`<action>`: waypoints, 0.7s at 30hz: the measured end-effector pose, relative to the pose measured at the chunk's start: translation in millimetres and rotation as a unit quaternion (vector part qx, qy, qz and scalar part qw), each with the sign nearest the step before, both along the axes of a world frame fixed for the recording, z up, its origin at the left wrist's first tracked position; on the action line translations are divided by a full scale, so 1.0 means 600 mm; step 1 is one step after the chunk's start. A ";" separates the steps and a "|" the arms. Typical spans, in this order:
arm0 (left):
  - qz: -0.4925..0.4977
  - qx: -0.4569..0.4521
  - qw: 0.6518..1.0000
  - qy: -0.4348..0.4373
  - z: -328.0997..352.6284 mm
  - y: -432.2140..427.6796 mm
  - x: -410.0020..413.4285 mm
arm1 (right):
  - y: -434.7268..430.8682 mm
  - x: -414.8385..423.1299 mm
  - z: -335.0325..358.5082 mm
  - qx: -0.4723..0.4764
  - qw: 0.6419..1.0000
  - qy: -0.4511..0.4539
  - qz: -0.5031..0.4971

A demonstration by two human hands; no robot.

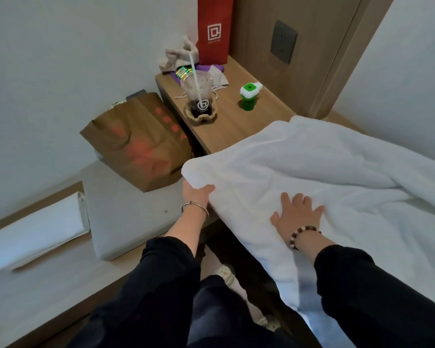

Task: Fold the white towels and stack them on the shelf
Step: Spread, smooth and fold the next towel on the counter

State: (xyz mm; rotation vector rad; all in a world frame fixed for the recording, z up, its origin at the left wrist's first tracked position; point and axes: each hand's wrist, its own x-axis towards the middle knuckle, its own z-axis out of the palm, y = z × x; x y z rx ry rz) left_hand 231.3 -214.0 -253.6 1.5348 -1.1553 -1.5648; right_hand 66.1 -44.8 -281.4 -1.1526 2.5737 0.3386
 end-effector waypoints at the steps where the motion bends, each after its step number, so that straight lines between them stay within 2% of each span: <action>1: -0.012 -0.068 0.994 -0.080 -0.004 -0.002 0.009 | -0.004 0.000 0.003 0.000 1.000 0.014 0.004; 3: -0.031 -0.133 0.976 -0.168 -0.017 -0.004 0.031 | -0.006 -0.001 0.007 -0.001 1.000 0.010 0.007; 5: -0.033 -0.097 0.966 -0.236 -0.038 -0.004 0.047 | 0.000 -0.007 0.005 -0.018 1.000 -0.011 0.016; 6: -0.044 -0.092 0.947 -0.305 -0.046 -0.002 0.046 | 0.006 -0.011 0.006 -0.041 0.999 -0.027 0.022; 8: -0.090 -0.185 0.892 -0.403 -0.049 0.006 0.026 | 0.021 -0.023 0.014 -0.140 0.987 -0.076 0.013; 10: -0.187 -0.292 0.856 -0.383 -0.041 0.015 -0.017 | 0.041 -0.035 0.022 -0.241 0.966 -0.085 -0.027; 11: -0.255 -0.317 0.833 -0.376 -0.038 0.024 -0.044 | 0.055 -0.044 0.023 -0.247 0.966 -0.058 -0.047; 13: -0.399 -0.349 0.759 -0.379 -0.033 0.047 -0.098 | 0.084 -0.061 0.023 -0.174 0.984 -0.008 -0.045; 15: -0.520 -0.336 0.694 -0.367 -0.027 0.079 -0.146 | 0.108 -0.073 0.022 -0.123 0.992 0.001 -0.008; 16: -0.559 -0.321 0.670 -0.367 -0.021 0.094 -0.167 | 0.112 -0.078 0.027 -0.131 0.991 -0.007 -0.002; 18: -0.563 -0.354 0.631 -0.400 -0.003 0.120 -0.195 | 0.110 -0.090 0.045 -0.129 0.991 -0.032 -0.021; 19: -0.528 -0.395 0.637 -0.399 0.005 0.130 -0.204 | 0.105 -0.099 0.055 -0.104 0.992 -0.064 -0.037; 21: -0.441 -0.477 0.691 -0.317 0.023 0.139 -0.214 | 0.099 -0.117 0.068 -0.081 0.986 -0.132 -0.067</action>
